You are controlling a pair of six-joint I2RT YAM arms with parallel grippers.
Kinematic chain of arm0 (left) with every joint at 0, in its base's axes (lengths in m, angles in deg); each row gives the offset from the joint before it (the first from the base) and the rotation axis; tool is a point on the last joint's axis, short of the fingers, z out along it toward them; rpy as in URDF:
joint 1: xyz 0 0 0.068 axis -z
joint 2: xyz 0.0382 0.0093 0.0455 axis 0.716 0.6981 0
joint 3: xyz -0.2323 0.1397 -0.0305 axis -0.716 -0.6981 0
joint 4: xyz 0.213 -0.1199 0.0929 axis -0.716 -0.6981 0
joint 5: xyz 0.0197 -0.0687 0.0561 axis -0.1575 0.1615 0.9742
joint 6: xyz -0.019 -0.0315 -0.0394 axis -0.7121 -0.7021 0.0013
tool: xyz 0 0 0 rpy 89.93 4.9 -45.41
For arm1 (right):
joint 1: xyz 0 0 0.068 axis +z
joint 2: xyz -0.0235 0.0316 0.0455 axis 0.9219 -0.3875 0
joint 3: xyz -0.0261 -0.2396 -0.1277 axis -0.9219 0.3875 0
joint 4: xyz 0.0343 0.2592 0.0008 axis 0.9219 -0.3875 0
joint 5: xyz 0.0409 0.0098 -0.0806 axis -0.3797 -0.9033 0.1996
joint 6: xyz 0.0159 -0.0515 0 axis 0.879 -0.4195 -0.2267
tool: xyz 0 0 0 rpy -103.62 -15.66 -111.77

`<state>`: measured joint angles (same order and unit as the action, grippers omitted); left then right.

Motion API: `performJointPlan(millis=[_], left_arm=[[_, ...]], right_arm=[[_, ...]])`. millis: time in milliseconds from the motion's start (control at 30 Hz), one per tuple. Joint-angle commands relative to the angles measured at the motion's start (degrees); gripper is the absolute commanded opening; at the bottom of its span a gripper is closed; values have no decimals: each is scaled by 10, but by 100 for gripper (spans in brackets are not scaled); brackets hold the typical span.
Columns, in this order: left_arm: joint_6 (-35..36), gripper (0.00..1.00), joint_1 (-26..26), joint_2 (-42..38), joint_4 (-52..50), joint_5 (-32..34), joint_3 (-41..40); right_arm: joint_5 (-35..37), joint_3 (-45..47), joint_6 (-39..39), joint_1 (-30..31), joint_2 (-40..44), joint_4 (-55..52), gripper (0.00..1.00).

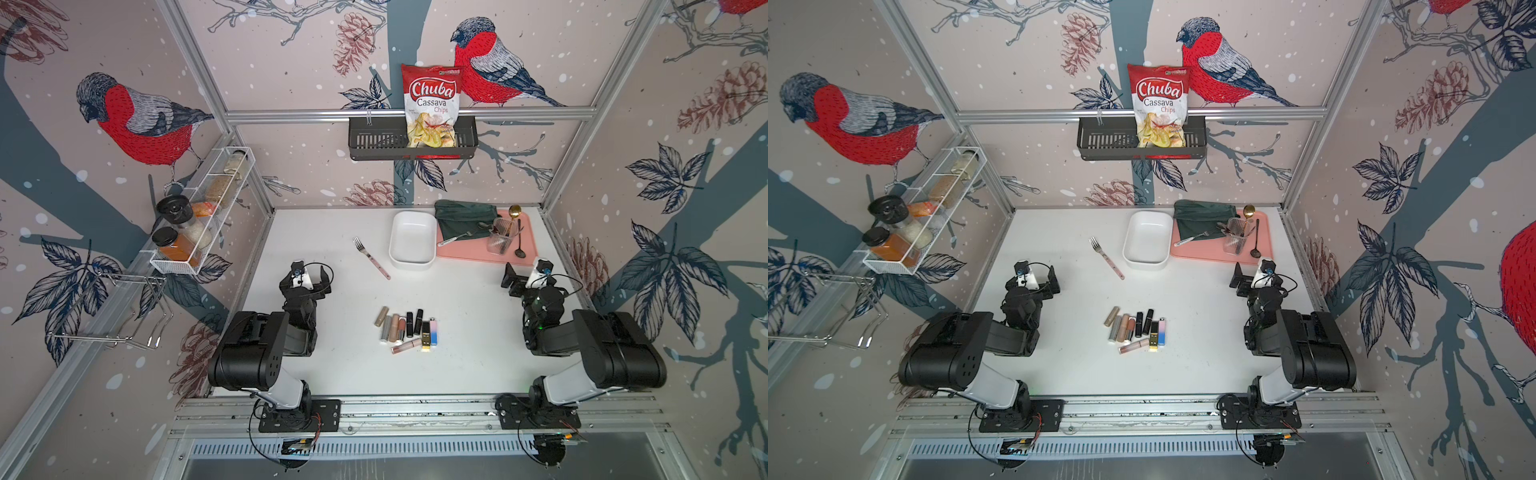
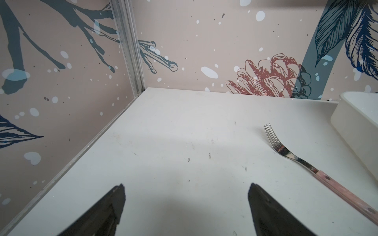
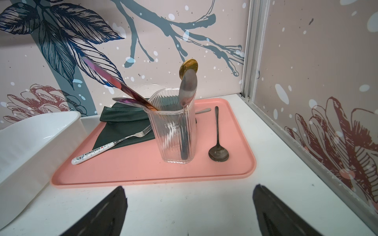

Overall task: Put the lipstick into the storage box
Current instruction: Pick up the storage box at the center of the board.

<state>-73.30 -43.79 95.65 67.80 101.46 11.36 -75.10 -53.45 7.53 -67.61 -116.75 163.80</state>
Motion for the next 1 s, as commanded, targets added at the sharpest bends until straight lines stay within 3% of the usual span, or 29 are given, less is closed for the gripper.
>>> performJointPlan(millis=[0,267,400,600,667,967], left_arm=[[1,97,-1,0,27,-2,3],[-1,96,0,-35,3,5,2],[-2,97,1,-81,-42,18,6],[-55,97,5,-196,-240,69,71],[-82,97,6,-227,-308,59,100],[-130,96,13,-287,-503,-125,201]], right_arm=[[7,-2,7,-1,0,3,100],[54,10,27,-1,14,18,100],[89,3,32,3,58,-32,100],[191,-24,98,1,171,-186,100],[178,-51,153,-12,206,-269,100],[21,-178,211,-26,278,-483,100]])
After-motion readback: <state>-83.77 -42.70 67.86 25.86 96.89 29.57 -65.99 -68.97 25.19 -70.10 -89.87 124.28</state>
